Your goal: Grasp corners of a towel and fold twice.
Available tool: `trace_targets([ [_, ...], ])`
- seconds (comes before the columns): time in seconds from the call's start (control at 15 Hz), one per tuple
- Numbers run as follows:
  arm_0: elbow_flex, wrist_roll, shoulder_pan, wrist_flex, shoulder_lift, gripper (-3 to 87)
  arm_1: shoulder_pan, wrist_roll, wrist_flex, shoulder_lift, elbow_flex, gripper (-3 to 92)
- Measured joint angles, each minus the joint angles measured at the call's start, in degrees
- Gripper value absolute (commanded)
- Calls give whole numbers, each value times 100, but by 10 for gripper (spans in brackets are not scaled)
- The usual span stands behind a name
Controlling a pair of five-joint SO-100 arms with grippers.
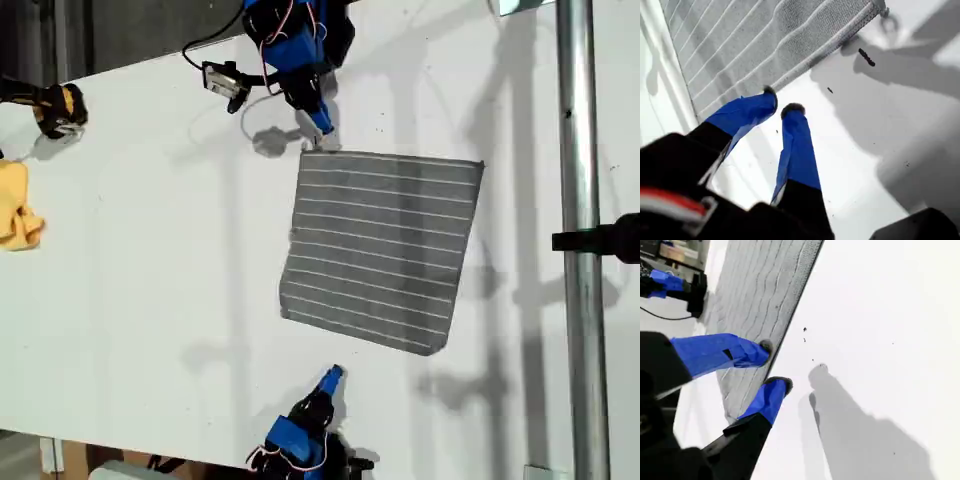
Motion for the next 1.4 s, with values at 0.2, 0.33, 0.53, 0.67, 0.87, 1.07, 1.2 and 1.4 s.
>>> trace_targets([
  [0.2, 0, -1837, -659, 0, 0, -15, 202, 0, 9, 35, -149, -2],
  [0.33, 0, -2689, -721, 0, 0, -15, 255, 0, 9, 35, -167, -2],
  [0.53, 0, -2813, -703, 0, 0, -15, 88, 0, -35, -44, -571, -2],
  [0.67, 0, -2813, -712, 0, 0, -15, -97, 0, -220, -853, -1389, -2],
  [0.87, 0, -2795, -712, 0, 0, -15, -527, -53, -1037, -3340, -2769, -2],
  [1.07, 0, -2813, -712, 0, 0, -15, -1222, -53, -1143, -5133, -4166, -2],
  [1.2, 0, -2865, -703, 0, 0, -15, -1793, -53, -554, -6776, -5748, -2],
  [1.4, 0, -2909, -650, 0, 0, -15, -2522, -105, 360, -9053, -8385, -2],
])
